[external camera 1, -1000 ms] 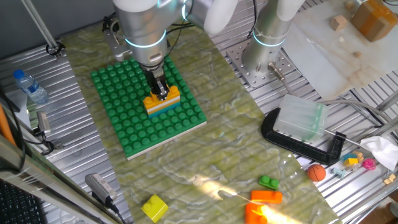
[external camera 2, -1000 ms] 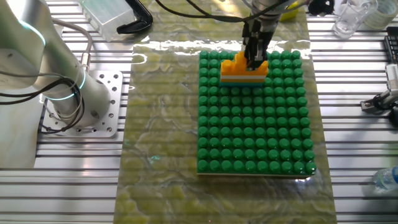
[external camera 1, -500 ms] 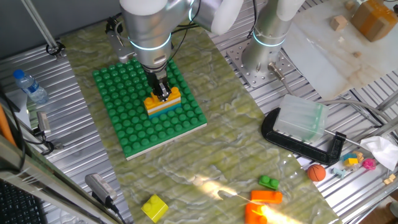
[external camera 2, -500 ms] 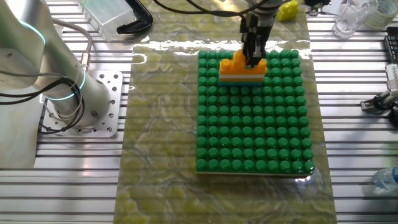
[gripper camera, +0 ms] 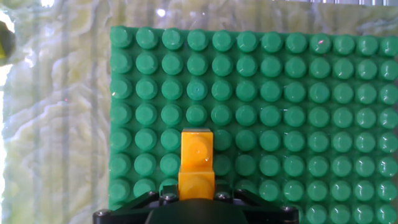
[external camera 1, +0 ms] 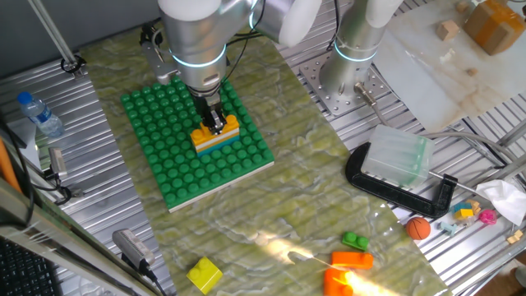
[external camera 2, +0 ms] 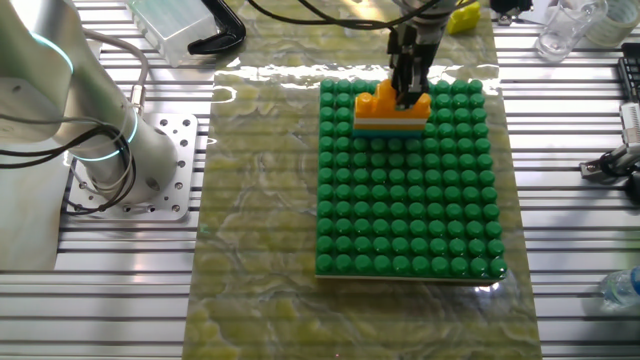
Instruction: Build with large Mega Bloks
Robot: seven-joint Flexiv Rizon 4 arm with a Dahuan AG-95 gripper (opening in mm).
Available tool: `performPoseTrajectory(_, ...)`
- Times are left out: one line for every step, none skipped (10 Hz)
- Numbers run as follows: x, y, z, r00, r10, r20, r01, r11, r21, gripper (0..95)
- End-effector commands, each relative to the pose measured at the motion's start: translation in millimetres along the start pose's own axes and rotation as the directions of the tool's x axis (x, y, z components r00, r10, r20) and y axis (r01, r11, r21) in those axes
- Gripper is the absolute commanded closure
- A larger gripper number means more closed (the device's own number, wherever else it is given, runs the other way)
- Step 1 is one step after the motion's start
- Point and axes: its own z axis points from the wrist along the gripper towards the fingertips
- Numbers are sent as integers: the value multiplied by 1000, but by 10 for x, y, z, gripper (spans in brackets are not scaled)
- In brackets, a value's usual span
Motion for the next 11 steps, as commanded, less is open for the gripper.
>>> performPoseTrajectory(-2,17,-20,999,-22,-23,22,1000,-4,760)
performPoseTrajectory(-3,16,-18,999,-36,-8,36,999,-6,570)
performPoseTrajectory(-5,15,-13,999,-42,-5,42,999,-7,380)
performPoseTrajectory(-4,16,-15,999,-49,-2,49,999,-12,380)
performPoseTrajectory(-2,13,-22,998,-60,8,60,998,-14,190)
performPoseTrajectory(2,11,-41,998,-62,14,63,998,-15,190)
performPoseTrajectory(10,1,-87,998,-61,16,61,998,-13,190)
performPoseTrajectory(19,-29,-165,998,-62,15,63,998,-14,190)
performPoseTrajectory(15,-71,-279,998,-68,14,69,998,-16,190)
performPoseTrajectory(-9,-102,-408,997,-71,14,71,997,-16,190)
performPoseTrajectory(-45,-126,-562,997,-77,16,77,997,-9,190)
